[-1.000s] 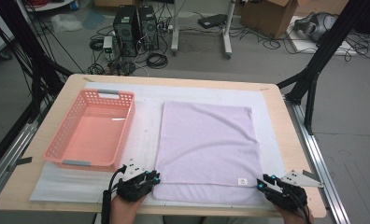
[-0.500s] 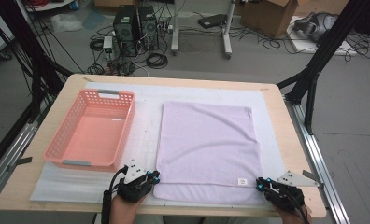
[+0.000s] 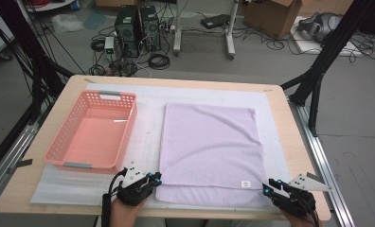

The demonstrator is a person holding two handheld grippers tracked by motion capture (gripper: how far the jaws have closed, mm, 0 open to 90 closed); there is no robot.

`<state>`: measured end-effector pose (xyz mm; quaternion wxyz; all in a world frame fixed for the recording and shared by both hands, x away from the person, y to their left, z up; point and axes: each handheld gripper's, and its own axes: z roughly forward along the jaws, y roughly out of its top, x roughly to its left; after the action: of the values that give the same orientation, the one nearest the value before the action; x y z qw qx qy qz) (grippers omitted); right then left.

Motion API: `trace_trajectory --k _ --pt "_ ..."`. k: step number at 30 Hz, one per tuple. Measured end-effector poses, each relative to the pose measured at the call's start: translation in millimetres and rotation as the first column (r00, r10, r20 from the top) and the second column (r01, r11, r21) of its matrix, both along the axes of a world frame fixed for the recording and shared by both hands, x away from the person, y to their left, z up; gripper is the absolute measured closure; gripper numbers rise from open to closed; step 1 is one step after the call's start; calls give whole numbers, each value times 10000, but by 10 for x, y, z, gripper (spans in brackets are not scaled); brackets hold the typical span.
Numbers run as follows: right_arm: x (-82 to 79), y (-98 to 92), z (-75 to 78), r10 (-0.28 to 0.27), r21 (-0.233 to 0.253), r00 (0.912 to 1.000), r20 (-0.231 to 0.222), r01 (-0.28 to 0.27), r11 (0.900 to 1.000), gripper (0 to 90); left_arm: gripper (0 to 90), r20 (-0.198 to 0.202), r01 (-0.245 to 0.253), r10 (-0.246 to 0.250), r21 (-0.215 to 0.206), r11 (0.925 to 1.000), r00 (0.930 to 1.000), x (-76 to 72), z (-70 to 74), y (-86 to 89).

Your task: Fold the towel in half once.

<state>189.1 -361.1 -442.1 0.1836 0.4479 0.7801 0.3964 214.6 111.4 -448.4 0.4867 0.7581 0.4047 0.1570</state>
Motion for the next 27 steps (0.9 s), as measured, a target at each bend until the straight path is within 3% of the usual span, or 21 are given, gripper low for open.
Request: trace_trajectory --k 3,6,8,16,24,27 --pt "-1 49 -46 177 -577 9998 -119 -184 9982 640 860 29 -5 6 -90 10000 10000 -1 7 9" --pt "-4 37 -38 61 -629 10000 27 -59 9980 801 861 92 -33 34 -139 9999 10000 -8 18 10" --pt "-16 19 -31 -83 -684 9999 122 91 9976 836 861 126 -10 12 -163 9999 9999 -11 23 9" --pt "-29 -1 -11 -60 -588 9993 361 81 9982 865 861 178 18 -14 -194 9998 9998 -15 29 14" --pt "-51 -33 45 -42 127 9986 526 35 9999 871 860 153 45 -41 -296 9996 9999 -18 41 26" --pt "-39 -26 27 16 41 9987 518 -18 10000 871 840 50 44 -42 -402 9992 10000 -3 46 31"
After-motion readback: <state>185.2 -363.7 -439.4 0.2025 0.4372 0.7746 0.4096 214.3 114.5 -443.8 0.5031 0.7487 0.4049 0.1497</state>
